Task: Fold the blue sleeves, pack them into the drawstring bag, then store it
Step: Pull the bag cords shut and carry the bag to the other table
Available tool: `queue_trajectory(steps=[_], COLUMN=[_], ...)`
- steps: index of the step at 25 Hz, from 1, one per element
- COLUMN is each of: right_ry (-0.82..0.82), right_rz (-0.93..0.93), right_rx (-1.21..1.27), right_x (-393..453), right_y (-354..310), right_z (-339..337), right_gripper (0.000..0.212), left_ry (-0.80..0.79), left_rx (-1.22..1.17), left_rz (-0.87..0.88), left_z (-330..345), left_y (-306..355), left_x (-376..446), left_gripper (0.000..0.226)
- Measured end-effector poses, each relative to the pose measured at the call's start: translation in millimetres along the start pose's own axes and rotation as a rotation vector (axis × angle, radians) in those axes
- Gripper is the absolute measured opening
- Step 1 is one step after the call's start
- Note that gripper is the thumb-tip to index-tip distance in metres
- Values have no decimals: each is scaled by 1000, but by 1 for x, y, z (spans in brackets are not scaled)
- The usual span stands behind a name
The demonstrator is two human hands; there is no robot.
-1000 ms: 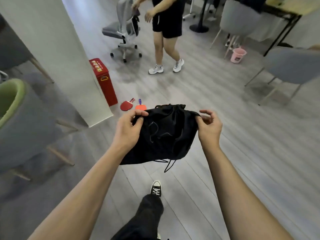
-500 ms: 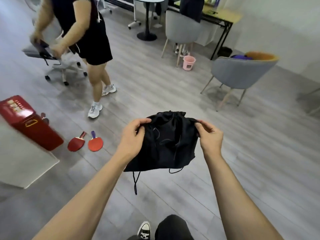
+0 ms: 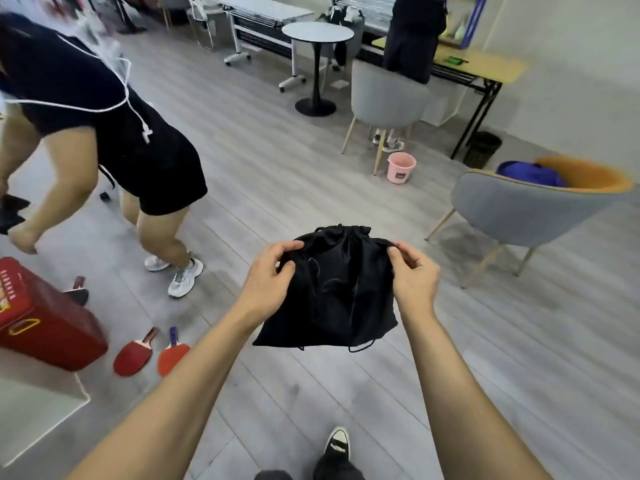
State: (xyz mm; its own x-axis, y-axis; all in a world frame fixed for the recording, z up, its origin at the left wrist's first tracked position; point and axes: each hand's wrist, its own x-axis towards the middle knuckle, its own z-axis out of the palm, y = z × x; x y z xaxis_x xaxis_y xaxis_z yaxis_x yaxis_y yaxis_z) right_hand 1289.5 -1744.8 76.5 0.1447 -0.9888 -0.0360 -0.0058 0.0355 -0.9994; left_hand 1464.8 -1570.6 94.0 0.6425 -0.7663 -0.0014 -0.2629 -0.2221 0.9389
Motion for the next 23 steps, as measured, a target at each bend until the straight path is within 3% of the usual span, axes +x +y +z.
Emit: queue_trajectory(steps=[10,16,23], right_ry=[-213,-197,-269], right_rz=[-41,28,-20], right_rx=[-28,-48,-34], right_x=[287,436,605], right_y=[-24,-28,-45], right_z=[204,353,540], right_gripper=[16,12,17], left_ry=[195,215,274], left_rx=[-46,-84,-55], left_rz=[-54,-74,-88], left_z=[-15,-54,-121], left_y=[1,-10,-11], left_x=[298,505,726], left_gripper=[39,39,38])
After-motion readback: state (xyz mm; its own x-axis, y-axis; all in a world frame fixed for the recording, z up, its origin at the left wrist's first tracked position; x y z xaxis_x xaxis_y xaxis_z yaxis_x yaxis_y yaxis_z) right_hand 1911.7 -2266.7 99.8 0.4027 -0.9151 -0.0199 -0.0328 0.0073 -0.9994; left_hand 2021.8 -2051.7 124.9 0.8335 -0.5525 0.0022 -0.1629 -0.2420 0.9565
